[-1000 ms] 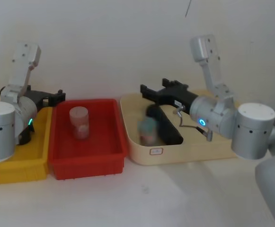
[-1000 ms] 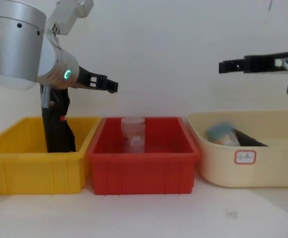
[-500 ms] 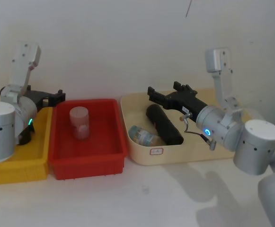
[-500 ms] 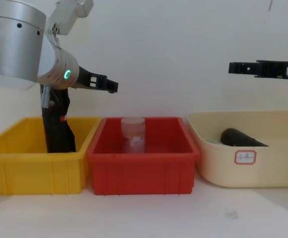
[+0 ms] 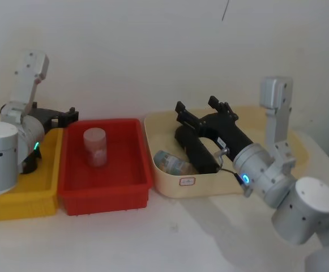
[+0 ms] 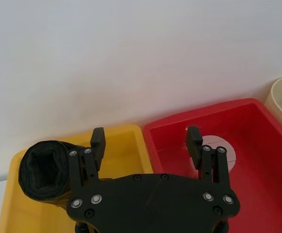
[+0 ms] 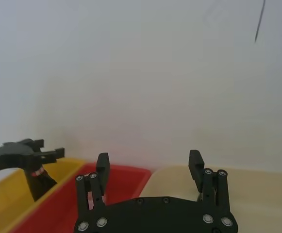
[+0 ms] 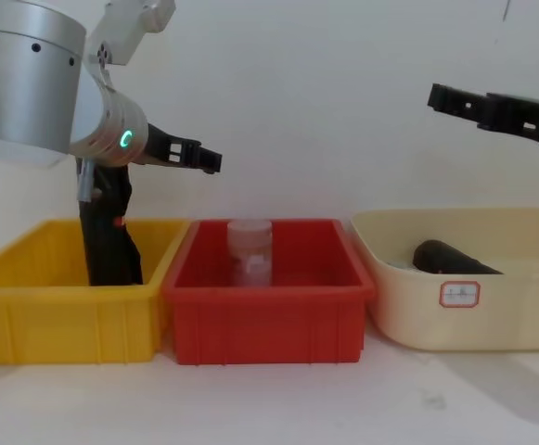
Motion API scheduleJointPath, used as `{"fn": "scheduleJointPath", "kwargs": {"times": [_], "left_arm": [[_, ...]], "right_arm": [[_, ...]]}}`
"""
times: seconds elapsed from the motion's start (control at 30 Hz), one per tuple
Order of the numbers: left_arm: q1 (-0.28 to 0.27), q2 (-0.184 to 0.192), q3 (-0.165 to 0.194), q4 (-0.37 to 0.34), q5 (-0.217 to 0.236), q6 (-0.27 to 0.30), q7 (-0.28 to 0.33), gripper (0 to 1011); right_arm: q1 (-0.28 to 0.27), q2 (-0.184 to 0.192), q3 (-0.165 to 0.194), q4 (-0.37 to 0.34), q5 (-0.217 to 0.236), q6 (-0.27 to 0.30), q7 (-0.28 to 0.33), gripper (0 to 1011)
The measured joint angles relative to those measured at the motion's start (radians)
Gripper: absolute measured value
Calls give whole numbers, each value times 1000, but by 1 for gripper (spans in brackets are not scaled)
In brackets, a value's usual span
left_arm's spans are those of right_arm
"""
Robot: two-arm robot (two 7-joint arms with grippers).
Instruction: Pick up the garbage bag with the one hand and transfer it to the other hand.
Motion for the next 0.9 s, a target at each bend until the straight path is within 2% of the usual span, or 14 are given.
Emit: {"fn": "scheduleJointPath", "kwargs": {"times": [0.13, 0.37, 0.67, 0.9], "left_arm": [[3, 6, 4, -5, 1, -9, -17, 1001], [17, 34, 18, -28, 3, -54, -82, 1001], [42, 78, 32, -69, 1, -127, -183, 1001], [58, 99, 36, -92, -2, -163, -231, 1002]], "right_arm": [[-41, -11, -8, -31, -1, -48, -9, 1000], [-78, -21, -25, -55, -12, -94, -22, 1000], [-99, -25, -43, -68, -24, -123, -33, 1000], [-107, -27, -51, -73, -28, -133, -39, 1000]]}}
